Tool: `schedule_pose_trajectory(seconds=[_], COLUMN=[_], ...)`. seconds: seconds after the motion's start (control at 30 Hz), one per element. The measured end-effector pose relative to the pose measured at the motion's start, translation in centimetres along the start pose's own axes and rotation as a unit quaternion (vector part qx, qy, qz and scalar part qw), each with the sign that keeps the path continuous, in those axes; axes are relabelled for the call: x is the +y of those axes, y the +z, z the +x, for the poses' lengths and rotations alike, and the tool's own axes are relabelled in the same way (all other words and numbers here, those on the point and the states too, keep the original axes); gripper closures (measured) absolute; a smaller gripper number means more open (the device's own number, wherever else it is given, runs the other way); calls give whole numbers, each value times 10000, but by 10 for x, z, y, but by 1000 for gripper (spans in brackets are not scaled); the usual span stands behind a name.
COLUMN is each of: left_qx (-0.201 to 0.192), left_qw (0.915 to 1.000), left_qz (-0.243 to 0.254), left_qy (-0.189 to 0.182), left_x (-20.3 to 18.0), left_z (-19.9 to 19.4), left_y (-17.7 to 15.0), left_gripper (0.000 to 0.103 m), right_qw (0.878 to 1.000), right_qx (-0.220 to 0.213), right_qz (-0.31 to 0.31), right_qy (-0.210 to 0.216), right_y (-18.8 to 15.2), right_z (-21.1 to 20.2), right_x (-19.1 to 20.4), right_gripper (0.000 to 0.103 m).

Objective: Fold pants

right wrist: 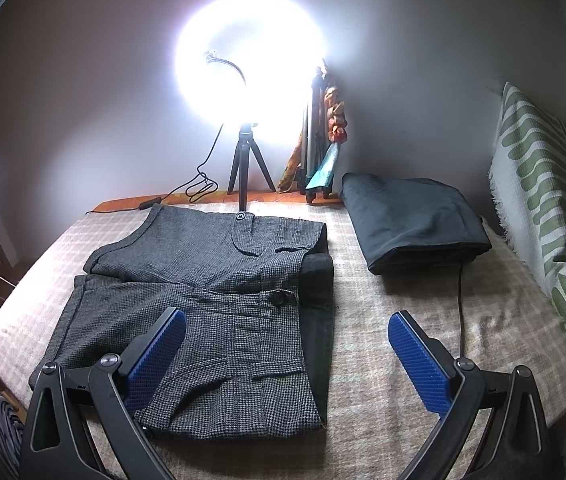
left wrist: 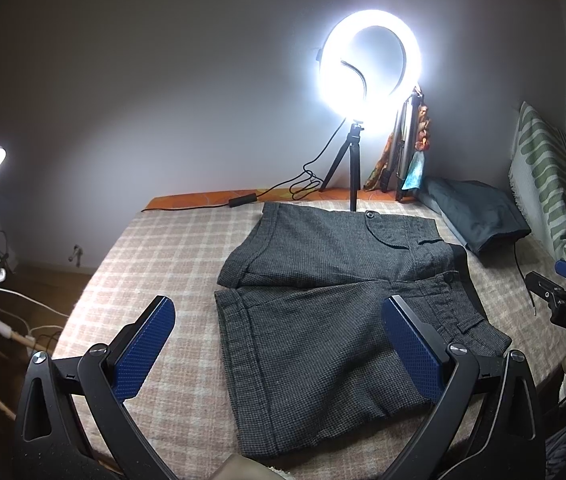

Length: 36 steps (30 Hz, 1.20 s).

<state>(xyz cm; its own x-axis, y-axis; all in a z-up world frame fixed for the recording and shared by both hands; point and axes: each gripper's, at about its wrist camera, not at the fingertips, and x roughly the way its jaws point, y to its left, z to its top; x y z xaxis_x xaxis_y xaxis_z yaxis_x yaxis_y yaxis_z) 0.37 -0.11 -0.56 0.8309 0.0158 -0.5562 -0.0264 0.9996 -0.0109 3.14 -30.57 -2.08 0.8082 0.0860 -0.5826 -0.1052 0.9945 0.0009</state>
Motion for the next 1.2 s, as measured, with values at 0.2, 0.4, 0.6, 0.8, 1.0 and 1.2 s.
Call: schedule_pose_trajectory(seconds=[0.2,0.4,0.6,0.8,1.0,1.2], left_qx=[0,19,66,178,471,756], left_qw=[10000,10000,10000,9998,9974,9892], left_qz=[-8,-6,-24,81,466,1114], left_qy=[-7,-7,-16,-107,-266,-575], left_x=[0,0,2,3,11,18], left_z=[0,1,5,11,24,34], left_y=[-1,-2,-2,-3,-10,-27], left_gripper=[0,0,0,0,0,1], right_qw=[10000,10000,10000,9999,9996,9983], right_qx=[8,27,53,77,102,261], right_qz=[-13,-26,-23,-59,-258,-401], right_qy=[5,15,9,49,96,336], right_y=[0,0,0,-1,-7,-19], right_z=[0,2,3,7,10,15], right_x=[1,2,1,3,8,4], right_gripper=[1,1,1,1,1,1])
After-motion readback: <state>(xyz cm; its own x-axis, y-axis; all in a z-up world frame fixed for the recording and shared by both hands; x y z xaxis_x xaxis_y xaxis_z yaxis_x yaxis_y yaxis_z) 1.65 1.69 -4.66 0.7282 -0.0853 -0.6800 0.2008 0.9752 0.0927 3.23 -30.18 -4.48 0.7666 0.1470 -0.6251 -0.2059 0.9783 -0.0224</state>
